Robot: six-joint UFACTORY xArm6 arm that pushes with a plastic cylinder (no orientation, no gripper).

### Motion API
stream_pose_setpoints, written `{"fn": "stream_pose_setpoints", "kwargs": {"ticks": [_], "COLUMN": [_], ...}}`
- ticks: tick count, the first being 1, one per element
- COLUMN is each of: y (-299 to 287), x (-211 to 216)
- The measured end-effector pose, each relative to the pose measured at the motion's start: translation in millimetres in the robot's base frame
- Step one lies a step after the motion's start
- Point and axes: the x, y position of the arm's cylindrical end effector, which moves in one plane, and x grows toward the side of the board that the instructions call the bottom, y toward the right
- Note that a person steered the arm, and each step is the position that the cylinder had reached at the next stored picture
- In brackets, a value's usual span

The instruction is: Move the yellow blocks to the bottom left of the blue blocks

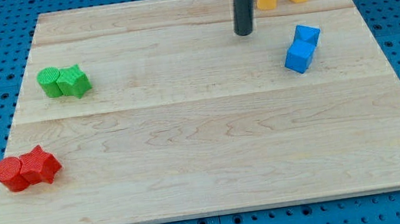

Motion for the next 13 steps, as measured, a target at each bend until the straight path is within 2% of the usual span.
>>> {"fn": "stream_pose_setpoints", "kwargs": {"ticks": [2,3,5,6,7,8,10,11,12,13], "y": [147,155,25,44,32,-49,-51,-23,-21,-28], "x": [-44,-83,-84,-115,-115,-116,-96,-59,-58,-115]}}
